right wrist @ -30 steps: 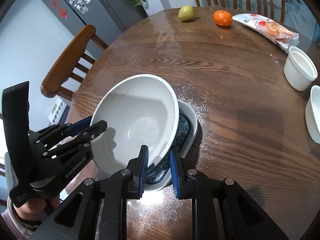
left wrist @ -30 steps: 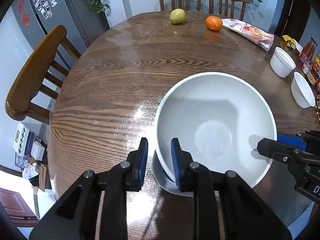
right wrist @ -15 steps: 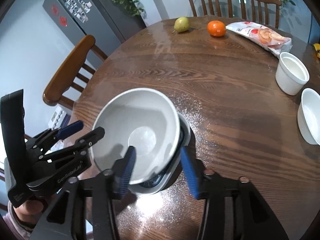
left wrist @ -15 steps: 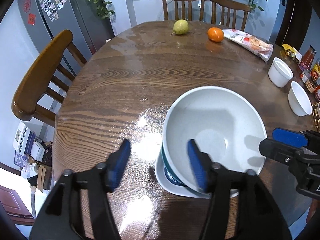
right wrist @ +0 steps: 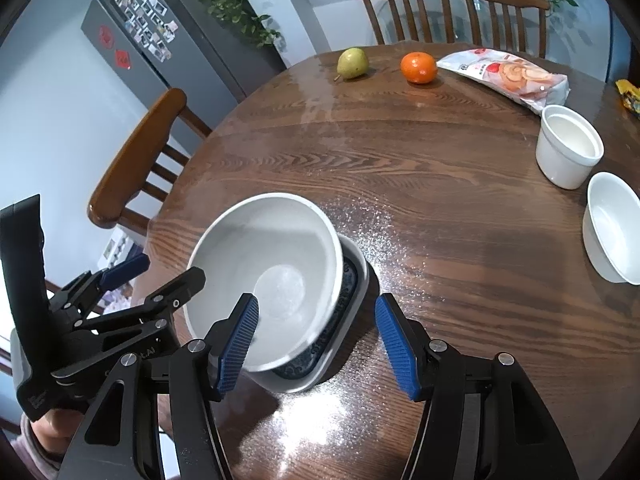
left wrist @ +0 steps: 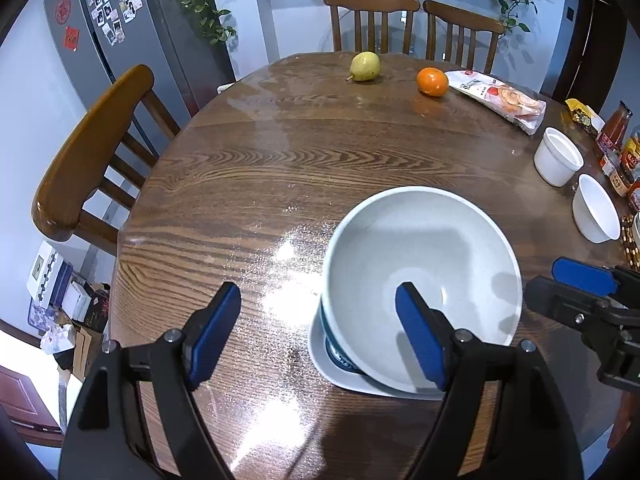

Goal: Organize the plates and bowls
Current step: 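Withdraw both grippers and move them toward the medium white bowl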

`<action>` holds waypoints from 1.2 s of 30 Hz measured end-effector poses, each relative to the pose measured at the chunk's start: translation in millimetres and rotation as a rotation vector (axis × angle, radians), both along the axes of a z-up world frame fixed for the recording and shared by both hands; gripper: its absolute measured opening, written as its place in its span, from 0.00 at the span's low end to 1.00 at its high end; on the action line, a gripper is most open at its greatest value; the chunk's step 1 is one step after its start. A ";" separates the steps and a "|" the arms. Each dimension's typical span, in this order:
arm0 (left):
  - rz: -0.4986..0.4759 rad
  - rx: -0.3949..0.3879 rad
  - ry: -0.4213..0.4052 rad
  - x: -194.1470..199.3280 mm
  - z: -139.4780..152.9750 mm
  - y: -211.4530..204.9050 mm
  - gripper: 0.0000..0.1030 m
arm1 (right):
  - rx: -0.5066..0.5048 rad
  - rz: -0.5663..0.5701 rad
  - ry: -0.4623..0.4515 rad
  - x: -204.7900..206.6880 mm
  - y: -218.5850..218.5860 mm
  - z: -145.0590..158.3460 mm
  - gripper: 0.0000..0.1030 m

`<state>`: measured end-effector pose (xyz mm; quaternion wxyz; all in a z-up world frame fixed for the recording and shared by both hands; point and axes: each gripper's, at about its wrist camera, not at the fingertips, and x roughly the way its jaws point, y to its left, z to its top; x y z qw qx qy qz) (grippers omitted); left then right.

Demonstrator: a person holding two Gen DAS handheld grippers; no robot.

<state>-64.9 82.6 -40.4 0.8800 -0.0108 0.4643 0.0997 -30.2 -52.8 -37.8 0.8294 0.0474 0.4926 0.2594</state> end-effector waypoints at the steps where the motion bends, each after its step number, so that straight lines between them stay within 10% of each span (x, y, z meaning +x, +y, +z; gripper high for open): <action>1: -0.001 0.000 -0.001 0.0 0.5 -0.9 0.78 | 0.002 -0.002 0.000 -0.3 -1.2 0.2 0.60; 36: -0.274 -0.015 -0.057 16.9 19.1 -118.5 0.84 | 0.006 -0.254 -0.087 -21.1 -115.1 23.7 0.60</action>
